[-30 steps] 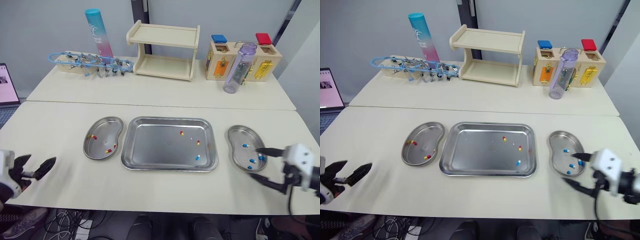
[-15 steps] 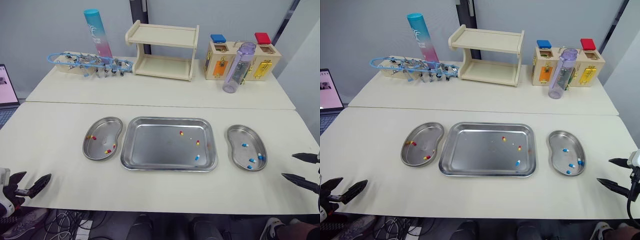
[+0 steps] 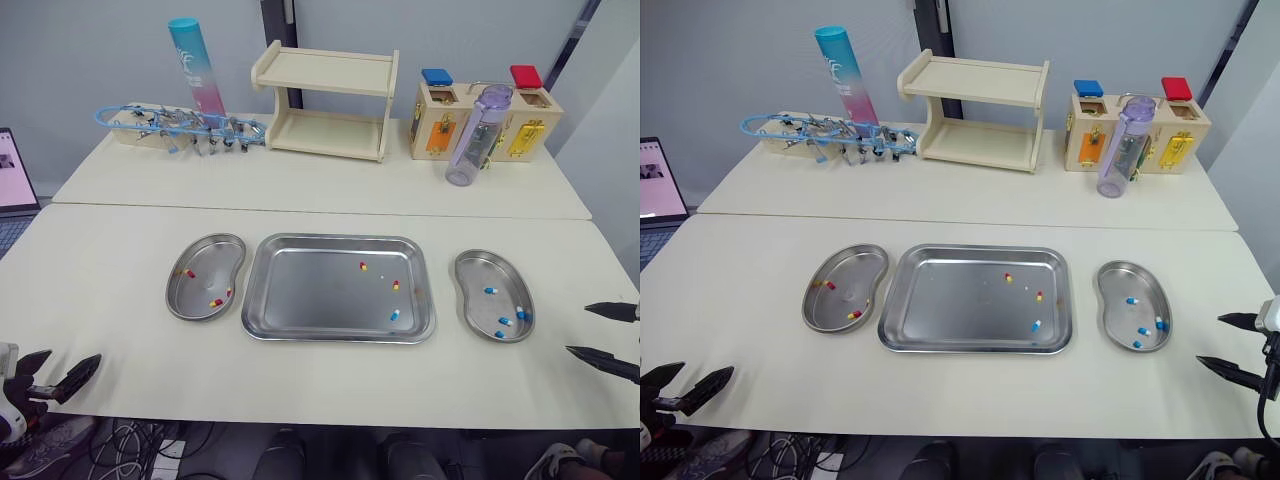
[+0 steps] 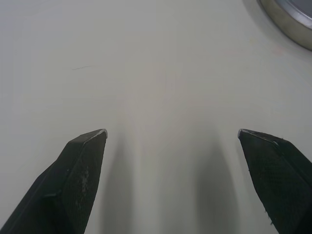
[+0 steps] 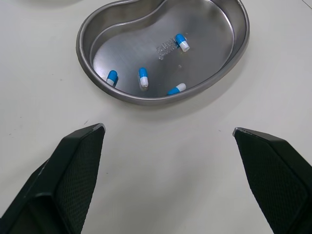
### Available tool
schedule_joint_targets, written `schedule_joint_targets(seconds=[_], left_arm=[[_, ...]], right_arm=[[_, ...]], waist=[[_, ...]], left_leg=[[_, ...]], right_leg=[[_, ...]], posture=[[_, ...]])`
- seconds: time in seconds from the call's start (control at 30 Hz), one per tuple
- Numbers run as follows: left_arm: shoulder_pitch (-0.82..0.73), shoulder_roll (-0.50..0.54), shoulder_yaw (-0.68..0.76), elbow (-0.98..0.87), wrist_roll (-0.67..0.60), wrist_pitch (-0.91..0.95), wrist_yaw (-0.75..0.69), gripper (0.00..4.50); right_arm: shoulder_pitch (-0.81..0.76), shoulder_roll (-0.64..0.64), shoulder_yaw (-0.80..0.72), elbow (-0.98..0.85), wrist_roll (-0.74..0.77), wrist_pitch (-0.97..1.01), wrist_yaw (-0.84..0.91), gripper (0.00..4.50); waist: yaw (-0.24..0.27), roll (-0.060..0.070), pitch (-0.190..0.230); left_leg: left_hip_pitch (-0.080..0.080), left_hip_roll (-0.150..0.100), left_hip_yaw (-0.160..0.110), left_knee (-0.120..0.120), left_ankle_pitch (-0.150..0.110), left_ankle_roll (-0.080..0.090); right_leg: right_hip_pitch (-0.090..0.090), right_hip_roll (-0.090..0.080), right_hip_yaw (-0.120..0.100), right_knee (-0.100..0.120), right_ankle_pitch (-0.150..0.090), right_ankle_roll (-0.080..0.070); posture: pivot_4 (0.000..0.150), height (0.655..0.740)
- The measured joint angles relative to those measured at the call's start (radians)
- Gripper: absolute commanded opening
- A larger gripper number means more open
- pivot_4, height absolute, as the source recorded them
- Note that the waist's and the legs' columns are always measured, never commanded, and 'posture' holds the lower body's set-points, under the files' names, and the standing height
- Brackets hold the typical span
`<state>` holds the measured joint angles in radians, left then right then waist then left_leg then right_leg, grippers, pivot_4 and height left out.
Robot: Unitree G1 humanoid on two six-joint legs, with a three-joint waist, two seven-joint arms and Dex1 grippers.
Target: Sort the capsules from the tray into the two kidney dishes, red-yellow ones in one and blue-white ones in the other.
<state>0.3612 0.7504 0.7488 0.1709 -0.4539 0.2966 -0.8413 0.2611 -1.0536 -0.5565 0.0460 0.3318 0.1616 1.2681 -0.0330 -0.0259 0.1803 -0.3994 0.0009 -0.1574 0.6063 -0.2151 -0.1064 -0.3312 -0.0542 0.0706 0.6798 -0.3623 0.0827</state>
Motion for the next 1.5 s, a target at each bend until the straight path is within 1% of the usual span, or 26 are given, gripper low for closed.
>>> schedule_joint_targets(seconds=[0.13, 0.2, 0.3, 0.4, 0.5, 0.57, 0.7, 0.8, 0.9, 1.0, 1.07, 1.13, 1.27, 1.33, 1.43, 1.5], left_arm=[[0.002, 0.000, 0.000, 0.002, 0.000, 0.000, -0.003, 4.46], [0.002, 0.000, 0.000, 0.004, 0.001, 0.000, -0.004, 4.46], [-0.002, -0.001, -0.007, 0.004, 0.001, 0.000, -0.004, 4.46], [-0.001, -0.003, -0.022, 0.004, 0.001, 0.001, -0.008, 4.46], [0.002, -0.004, -0.025, 0.004, 0.001, 0.001, -0.014, 4.46], [0.003, -0.005, -0.025, 0.003, 0.001, 0.001, -0.016, 4.46], [0.009, -0.009, -0.025, 0.003, 0.001, 0.000, -0.020, 4.46], [0.016, -0.004, -0.025, -0.003, 0.001, -0.009, -0.044, 4.46], [0.019, 0.032, -0.029, -0.018, 0.003, -0.037, -0.098, 4.46], [0.008, 0.108, -0.089, -0.113, 0.002, -0.053, -0.200, 4.46], [-0.037, 0.135, -0.139, -0.181, -0.006, -0.052, -0.244, 4.46], [-0.126, 0.151, -0.219, -0.242, -0.017, -0.032, -0.265, 4.46], [-0.319, 0.152, -0.371, -0.329, -0.027, 0.039, -0.254, 4.46], [-0.436, 0.130, -0.457, -0.348, -0.035, 0.087, -0.238, 4.46], [-0.610, 0.039, -0.595, -0.342, -0.035, 0.130, -0.228, 3.87], [-0.683, -0.005, -0.674, -0.306, -0.018, 0.134, -0.223, 3.22]], right_arm=[[-0.012, 0.000, 0.000, -0.004, 0.002, 0.000, 0.004, 4.50], [-0.012, 0.002, 0.000, -0.051, 0.011, 0.013, 0.006, 4.50], [-0.011, 0.051, 0.004, -0.209, 0.082, 0.087, -0.031, 4.50], [0.011, 0.134, 0.060, -0.430, 0.164, 0.180, -0.107, 4.50], [0.046, 0.220, 0.136, -0.596, 0.194, 0.238, -0.205, 4.50], [0.055, 0.284, 0.206, -0.666, 0.178, 0.241, -0.278, 4.50], [0.053, 0.426, 0.363, -0.688, 0.048, 0.191, -0.436, 4.50], [0.050, 0.494, 0.481, -0.666, -0.048, 0.144, -0.513, 4.50], [0.044, 0.511, 0.517, -0.661, -0.082, 0.124, -0.552, 4.50], [0.052, 0.509, 0.543, -0.661, -0.085, 0.115, -0.550, 4.50], [0.059, 0.507, 0.560, -0.661, -0.084, 0.114, -0.549, 4.50], [0.062, 0.506, 0.568, -0.660, -0.084, 0.116, -0.551, 4.50], [0.042, 0.508, 0.584, -0.665, -0.082, 0.122, -0.566, 4.50], [0.044, 0.511, 0.588, -0.669, -0.083, 0.127, -0.582, 4.50], [0.039, 0.522, 0.602, -0.675, -0.084, 0.133, -0.605, 4.50], [0.038, 0.527, 0.617, -0.682, -0.084, 0.135, -0.619, 4.50]], waist=[[0.000, 0.000, 0.000], [0.000, 0.000, 0.000], [0.000, 0.000, 0.000], [0.001, 0.000, 0.000], [0.001, -0.002, -0.001], [0.001, -0.003, -0.002], [0.001, -0.004, -0.003], [0.001, -0.004, -0.002], [0.001, -0.003, -0.002], [0.007, -0.003, -0.002], [0.009, -0.003, -0.002], [0.007, -0.003, -0.002], [-0.001, -0.004, -0.003], [-0.003, -0.002, -0.002], [0.000, -0.002, -0.002], [-0.004, -0.002, -0.002]], left_leg=[[0.000, 0.000, 0.000, 0.000, 0.000, 0.000], [0.000, 0.000, 0.000, 0.000, 0.000, 0.000], [0.000, 0.001, 0.000, 0.000, 0.000, 0.000], [-0.001, 0.001, -0.001, 0.000, 0.000, 0.000], [-0.001, 0.001, -0.001, 0.000, 0.000, 0.000], [0.000, 0.001, -0.001, 0.000, 0.000, 0.000], [0.000, 0.001, -0.001, 0.000, 0.000, 0.000], [0.000, 0.001, -0.001, -0.001, 0.000, 0.000], [0.000, 0.001, -0.001, -0.001, 0.000, 0.000], [0.001, 0.001, -0.003, -0.001, 0.000, 0.000], [0.000, 0.000, -0.003, -0.001, 0.000, 0.000], [0.000, 0.001, -0.003, -0.001, 0.000, 0.000], [0.000, 0.001, -0.002, -0.001, 0.000, 0.000], [0.000, 0.001, -0.003, -0.001, 0.000, 0.000], [0.000, 0.000, -0.003, 0.000, 0.000, 0.000], [0.000, 0.000, -0.003, 0.000, 0.000, 0.000]], right_leg=[[0.000, 0.000, 0.000, 0.000, 0.000, 0.000], [0.000, 0.000, 0.000, 0.000, 0.000, 0.000], [0.000, 0.001, 0.000, 0.000, 0.000, 0.000], [0.000, 0.001, -0.001, 0.000, 0.000, 0.000], [0.000, 0.000, -0.001, 0.000, 0.000, 0.000], [0.000, 0.000, -0.001, 0.000, 0.000, 0.000], [-0.002, 0.001, -0.001, 0.001, 0.000, 0.000], [-0.003, 0.001, -0.001, 0.001, 0.000, 0.000], [-0.003, 0.001, -0.001, 0.001, 0.000, 0.000], [-0.003, 0.001, -0.002, 0.000, 0.000, -0.001], [-0.002, 0.000, -0.002, 0.000, 0.000, -0.001], [0.000, 0.001, -0.002, 0.001, 0.000, -0.001], [0.000, 0.001, -0.002, 0.002, 0.000, -0.001], [0.000, 0.001, -0.002, 0.002, 0.000, -0.001], [0.000, 0.001, -0.002, 0.002, 0.000, 0.000], [-0.001, 0.001, -0.002, 0.003, 0.000, 0.000]], posture=[[0.150, 0.7400], [0.150, 0.7400], [0.150, 0.7400], [0.150, 0.7400], [0.150, 0.7400], [0.150, 0.7400], [0.150, 0.7400], [0.150, 0.7400], [0.150, 0.7400], [0.150, 0.7400], [0.150, 0.7400], [0.150, 0.7400], [0.150, 0.7400], [0.150, 0.7400], [0.150, 0.7400], [0.150, 0.7400]])
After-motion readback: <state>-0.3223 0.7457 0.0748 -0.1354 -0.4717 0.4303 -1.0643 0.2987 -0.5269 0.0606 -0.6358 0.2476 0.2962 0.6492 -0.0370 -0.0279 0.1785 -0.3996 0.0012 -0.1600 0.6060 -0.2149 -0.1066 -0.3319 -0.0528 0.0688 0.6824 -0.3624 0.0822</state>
